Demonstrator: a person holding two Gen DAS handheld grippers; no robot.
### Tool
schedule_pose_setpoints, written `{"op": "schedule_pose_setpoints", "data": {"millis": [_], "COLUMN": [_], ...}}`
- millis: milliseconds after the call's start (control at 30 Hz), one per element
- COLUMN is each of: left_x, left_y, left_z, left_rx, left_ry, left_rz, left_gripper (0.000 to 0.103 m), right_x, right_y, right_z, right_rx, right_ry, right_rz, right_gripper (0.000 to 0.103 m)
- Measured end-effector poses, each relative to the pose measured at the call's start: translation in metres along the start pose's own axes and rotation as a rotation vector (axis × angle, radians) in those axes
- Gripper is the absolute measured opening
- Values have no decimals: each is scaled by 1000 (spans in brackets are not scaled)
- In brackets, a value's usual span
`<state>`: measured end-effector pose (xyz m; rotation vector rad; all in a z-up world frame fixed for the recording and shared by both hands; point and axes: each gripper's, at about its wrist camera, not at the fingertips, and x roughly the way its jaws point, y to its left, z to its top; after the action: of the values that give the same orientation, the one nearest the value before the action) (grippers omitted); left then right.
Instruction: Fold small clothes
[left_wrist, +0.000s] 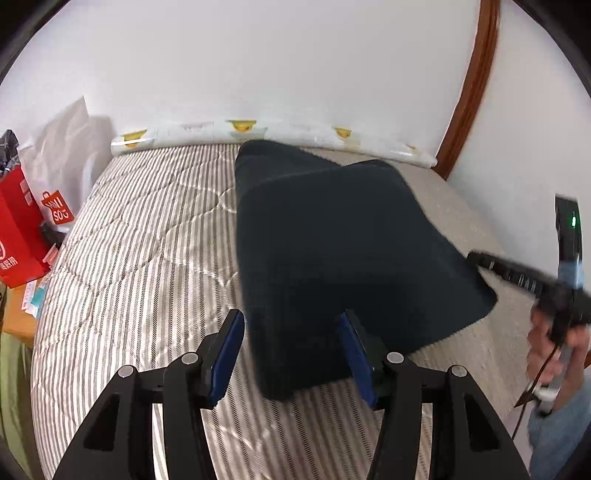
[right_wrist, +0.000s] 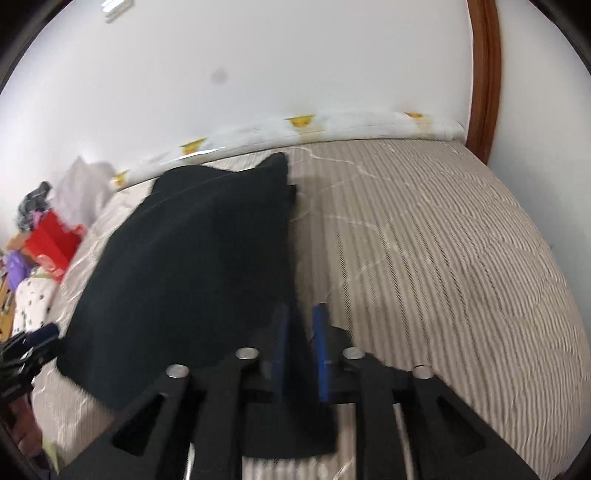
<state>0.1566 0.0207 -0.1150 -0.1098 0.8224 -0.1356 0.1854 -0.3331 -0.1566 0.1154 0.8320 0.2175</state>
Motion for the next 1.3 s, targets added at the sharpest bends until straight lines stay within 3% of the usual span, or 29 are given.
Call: {"op": "schedule_pose_setpoints", "data": {"millis": [33, 167, 267, 433, 567, 633, 767, 867, 1300], "left_x": [-6, -29, -51, -89, -118, -133, -151, -160, -179], "left_y": [-4, -18, -28, -42, -50, -52, -57, -57, -67], "left_z": [-2, -8, -12, -21, -30, -35, -43, -47, -57], "left_rx": [-1, -1, -1, 15, 13, 11, 27, 20, 36], "left_ry": [-8, -41, -71, -115, -144, -168, -188, -195, -225], "left_rz": [4, 17, 28, 63, 100, 105, 117, 125, 158], "left_gripper": [55, 62, 68, 79, 87, 91, 93, 93, 93], "right_x": [-4, -17, -52, -118, -156, -171, -195, -206, -224], "right_y": [4, 11, 14, 27, 35, 41, 50, 51, 66], "right_z": [-7, -31, -42, -54, -65, -68, -78, -86, -94], "right_rx": [-4, -10, 21, 16, 10, 7, -32, -19, -57], "right_ry": [-2, 42, 3, -98, -139, -150, -181, -178, -194], "right_rz": [-20, -142, -133, -179, -182, -206, -222, -193, -224], "right_gripper": [38, 39, 39, 65, 67, 83, 98, 100, 100]}}
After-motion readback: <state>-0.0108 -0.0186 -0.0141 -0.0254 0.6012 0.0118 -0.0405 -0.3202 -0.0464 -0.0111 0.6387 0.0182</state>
